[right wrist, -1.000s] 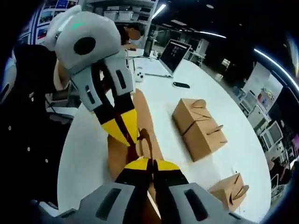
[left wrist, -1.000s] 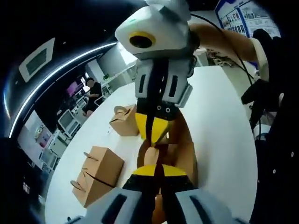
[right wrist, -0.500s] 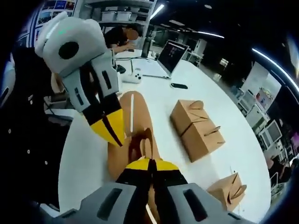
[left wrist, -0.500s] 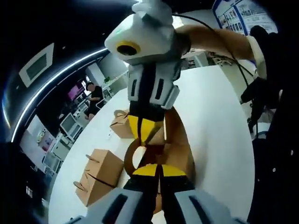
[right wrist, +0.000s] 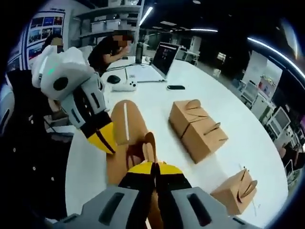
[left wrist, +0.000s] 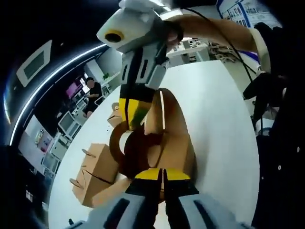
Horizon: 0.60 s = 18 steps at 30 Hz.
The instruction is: Pick up one paper box from the group, open the paper box, and remove the item inside
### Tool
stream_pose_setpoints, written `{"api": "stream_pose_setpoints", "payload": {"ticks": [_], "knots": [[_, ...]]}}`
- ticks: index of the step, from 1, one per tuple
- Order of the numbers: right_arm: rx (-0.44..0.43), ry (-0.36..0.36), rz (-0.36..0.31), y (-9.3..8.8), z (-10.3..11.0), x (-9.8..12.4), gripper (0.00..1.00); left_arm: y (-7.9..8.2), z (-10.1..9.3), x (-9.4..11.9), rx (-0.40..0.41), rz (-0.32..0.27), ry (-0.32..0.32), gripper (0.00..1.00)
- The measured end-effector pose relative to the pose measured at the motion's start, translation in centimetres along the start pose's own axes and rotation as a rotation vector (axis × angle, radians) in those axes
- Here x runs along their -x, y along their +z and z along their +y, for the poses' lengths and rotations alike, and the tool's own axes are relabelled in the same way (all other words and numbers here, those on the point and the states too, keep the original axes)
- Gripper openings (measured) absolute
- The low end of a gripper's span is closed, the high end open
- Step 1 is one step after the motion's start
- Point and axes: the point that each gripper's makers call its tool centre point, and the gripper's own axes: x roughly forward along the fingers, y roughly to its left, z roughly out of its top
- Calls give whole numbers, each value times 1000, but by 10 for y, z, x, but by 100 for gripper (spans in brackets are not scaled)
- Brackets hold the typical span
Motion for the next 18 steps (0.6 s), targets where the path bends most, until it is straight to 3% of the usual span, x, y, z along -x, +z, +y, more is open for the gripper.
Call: {"api": "stream_pose_setpoints", "payload": {"ticks": [5, 13, 16, 18], "knots": [[3, 12, 3, -1, 3, -1, 4, 7, 16, -2, 21, 10, 43, 27], [3, 24, 2, -1, 4, -2, 4, -3, 20, -23, 50, 56, 2, 24], [3, 27, 3, -2, 4, -2, 4, -5, 24, -27, 40, 57, 10, 10], [-2, 26, -1, -2, 4, -2, 3, -4, 23, -27, 22, 61, 16, 7]]}}
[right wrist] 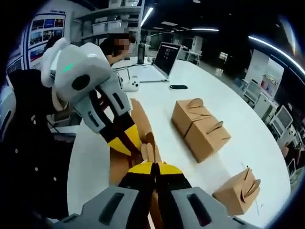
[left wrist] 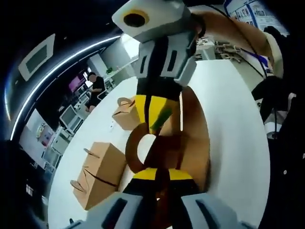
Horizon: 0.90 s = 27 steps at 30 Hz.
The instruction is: Pick up one paper box from the group, open the paper box, and remove the item inside
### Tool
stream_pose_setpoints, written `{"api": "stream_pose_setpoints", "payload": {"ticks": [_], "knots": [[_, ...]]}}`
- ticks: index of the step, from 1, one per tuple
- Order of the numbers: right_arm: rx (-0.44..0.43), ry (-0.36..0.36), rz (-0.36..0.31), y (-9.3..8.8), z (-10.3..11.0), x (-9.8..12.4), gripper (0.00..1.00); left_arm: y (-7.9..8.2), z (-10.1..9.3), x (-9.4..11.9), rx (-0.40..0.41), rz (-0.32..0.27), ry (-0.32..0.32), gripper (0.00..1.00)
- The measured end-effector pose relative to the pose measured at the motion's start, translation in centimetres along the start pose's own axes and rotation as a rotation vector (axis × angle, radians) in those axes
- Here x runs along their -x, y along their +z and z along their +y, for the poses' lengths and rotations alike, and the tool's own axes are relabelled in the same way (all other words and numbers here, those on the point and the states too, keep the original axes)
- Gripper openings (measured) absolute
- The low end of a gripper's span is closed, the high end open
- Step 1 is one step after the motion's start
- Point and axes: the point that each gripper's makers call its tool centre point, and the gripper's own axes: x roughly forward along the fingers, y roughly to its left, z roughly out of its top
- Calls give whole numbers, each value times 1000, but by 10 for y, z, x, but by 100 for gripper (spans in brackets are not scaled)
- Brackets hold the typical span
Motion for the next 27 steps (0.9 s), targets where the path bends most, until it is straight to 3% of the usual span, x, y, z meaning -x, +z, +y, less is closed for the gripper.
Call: {"api": "stream_pose_setpoints", "payload": {"ticks": [3, 12, 19, 27], "knots": [[-13, -9, -7, 1, -6, 1, 3, 8, -5, 3, -76, -12, 14, 5], [-122, -41, -37, 4, -29, 3, 3, 21, -15, 26, -142, -53, 42, 4], [-162, -70, -49, 5, -42, 0, 4, 20, -37, 45, -190, -94, 46, 4], [-162, -113, -18, 2, -56, -6, 4, 15, -69, 58, -221, -126, 22, 4]]}}
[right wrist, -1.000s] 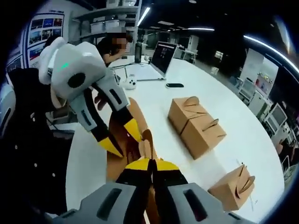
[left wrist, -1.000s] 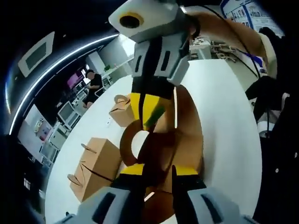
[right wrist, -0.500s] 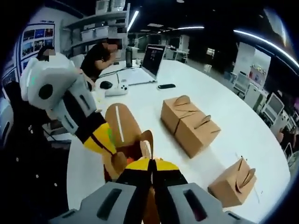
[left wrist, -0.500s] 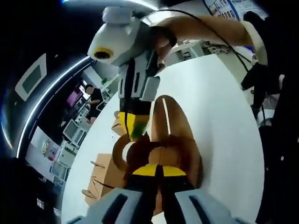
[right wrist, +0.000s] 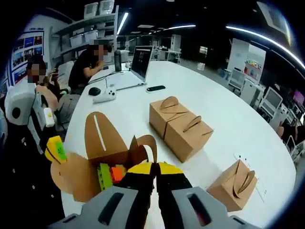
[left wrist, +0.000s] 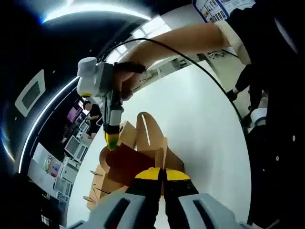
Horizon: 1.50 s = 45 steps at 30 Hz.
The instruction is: Pick up one paper box from the group, open the paper box, and remove the item inside
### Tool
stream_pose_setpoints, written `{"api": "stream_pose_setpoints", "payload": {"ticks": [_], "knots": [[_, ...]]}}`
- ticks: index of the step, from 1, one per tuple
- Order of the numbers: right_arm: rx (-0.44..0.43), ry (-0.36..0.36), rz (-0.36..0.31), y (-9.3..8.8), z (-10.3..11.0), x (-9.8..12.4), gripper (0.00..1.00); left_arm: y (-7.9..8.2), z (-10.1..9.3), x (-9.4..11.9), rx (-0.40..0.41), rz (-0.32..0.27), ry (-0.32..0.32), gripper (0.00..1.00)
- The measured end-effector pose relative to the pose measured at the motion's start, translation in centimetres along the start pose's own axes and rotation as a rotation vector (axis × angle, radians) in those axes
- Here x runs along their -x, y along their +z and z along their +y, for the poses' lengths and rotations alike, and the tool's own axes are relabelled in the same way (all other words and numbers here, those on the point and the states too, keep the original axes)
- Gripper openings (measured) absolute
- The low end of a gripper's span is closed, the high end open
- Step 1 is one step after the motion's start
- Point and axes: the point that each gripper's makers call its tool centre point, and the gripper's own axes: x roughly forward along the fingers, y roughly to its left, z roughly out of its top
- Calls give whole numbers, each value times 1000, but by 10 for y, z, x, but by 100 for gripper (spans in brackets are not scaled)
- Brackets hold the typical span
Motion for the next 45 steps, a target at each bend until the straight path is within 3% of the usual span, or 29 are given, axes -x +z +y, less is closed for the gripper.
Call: {"api": "stream_pose_setpoints", "payload": {"ticks": [9, 31, 45], "knots": [[-10, -11, 21, -1, -22, -14, 5, -14, -26, -5, 57, -37, -27, 5], [-92, 15, 46, -23, -36, -37, 5, -26, -36, -14, 187, -117, -65, 6], [-80, 11, -47, -14, -21, -18, 9, -16, -28, -6, 185, -167, -47, 9]]}}
